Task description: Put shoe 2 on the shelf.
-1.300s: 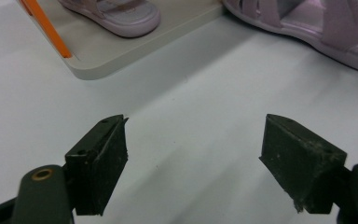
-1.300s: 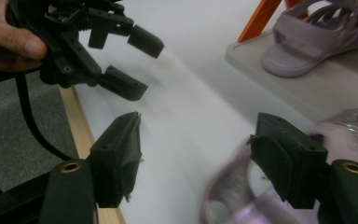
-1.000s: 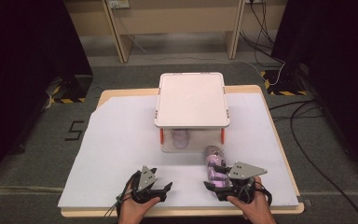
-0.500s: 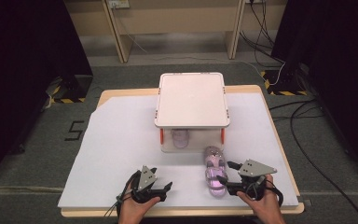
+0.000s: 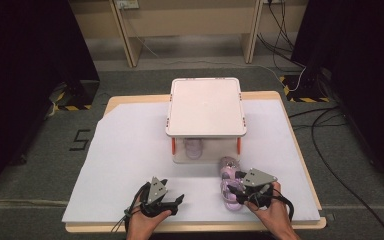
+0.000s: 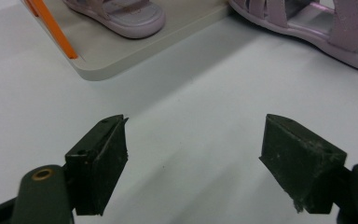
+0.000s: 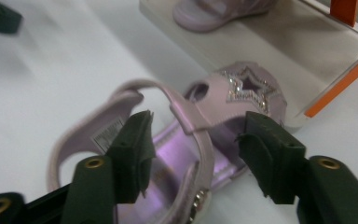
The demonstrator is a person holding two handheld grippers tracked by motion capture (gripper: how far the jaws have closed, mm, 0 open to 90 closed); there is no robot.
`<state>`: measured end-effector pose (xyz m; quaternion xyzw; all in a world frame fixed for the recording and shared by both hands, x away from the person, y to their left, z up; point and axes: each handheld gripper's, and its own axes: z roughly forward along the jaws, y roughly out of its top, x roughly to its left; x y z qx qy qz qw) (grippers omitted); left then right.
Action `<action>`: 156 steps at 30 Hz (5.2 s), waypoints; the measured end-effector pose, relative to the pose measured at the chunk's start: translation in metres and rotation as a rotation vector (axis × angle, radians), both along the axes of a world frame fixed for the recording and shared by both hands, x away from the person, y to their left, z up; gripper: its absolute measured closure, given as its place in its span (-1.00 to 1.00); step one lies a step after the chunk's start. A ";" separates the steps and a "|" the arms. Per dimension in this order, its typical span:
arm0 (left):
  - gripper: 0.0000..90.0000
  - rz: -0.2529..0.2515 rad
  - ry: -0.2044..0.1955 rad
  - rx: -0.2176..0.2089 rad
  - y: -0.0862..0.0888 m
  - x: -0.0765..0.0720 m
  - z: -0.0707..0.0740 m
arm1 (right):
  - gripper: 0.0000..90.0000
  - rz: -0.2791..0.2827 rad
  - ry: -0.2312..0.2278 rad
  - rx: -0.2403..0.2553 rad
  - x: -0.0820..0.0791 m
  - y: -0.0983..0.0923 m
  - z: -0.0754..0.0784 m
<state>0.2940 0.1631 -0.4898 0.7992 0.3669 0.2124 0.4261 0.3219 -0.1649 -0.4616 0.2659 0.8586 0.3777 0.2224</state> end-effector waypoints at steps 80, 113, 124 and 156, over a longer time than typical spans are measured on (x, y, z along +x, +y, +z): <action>-0.50 -0.006 -0.002 0.008 0.000 0.000 0.001 | 0.11 -0.041 -0.007 0.029 0.030 0.017 -0.017; -0.50 -0.011 0.004 0.015 0.000 0.001 -0.001 | 0.27 -0.072 -0.043 0.014 0.095 0.044 -0.024; -0.50 -0.006 0.003 0.011 0.001 0.001 -0.001 | -0.02 -0.064 -0.003 0.086 0.086 0.042 -0.018; -0.52 -0.007 0.002 0.009 0.001 0.000 0.000 | -0.53 -0.102 0.123 0.233 0.026 -0.025 -0.010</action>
